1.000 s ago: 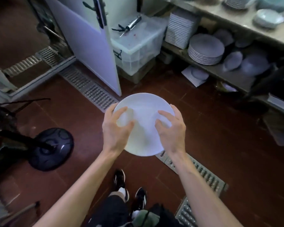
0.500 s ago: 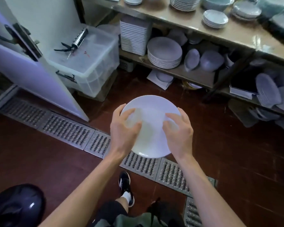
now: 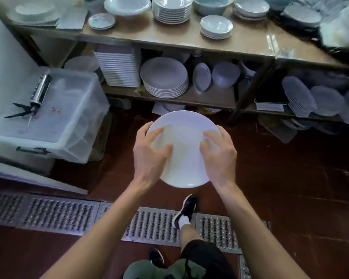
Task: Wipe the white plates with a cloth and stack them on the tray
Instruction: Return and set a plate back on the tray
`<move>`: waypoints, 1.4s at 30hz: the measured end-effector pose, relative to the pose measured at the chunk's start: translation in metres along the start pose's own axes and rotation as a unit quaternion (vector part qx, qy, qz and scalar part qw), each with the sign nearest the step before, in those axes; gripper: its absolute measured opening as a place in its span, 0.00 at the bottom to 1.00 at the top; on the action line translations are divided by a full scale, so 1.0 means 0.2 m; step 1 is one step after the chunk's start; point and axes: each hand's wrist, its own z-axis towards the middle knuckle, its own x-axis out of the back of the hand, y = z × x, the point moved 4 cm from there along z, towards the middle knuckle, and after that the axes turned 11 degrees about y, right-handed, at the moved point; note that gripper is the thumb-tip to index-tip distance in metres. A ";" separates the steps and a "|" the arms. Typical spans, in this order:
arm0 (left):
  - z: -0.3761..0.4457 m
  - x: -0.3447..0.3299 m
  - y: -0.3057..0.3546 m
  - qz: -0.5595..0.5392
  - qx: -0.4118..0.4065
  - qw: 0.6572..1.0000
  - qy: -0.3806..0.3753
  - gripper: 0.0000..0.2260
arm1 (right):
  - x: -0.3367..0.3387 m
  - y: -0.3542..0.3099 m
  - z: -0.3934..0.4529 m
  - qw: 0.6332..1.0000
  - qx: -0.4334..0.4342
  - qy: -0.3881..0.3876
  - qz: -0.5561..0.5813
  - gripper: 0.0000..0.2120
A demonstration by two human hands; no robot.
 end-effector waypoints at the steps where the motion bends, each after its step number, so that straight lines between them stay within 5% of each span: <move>1: 0.07 -0.07 0.02 0.001 -0.005 1.000 -0.001 0.20 | -0.02 0.02 0.09 1.000 -0.004 0.004 0.003 0.12; 14: 0.86 -0.78 0.29 -0.005 -0.015 0.999 0.034 0.20 | -0.19 0.09 1.19 1.000 0.009 -0.001 0.020 0.13; 42: 2.71 -1.99 0.37 -0.025 -0.016 0.998 -0.053 0.20 | -0.94 0.18 3.03 0.998 -0.043 0.031 -0.019 0.18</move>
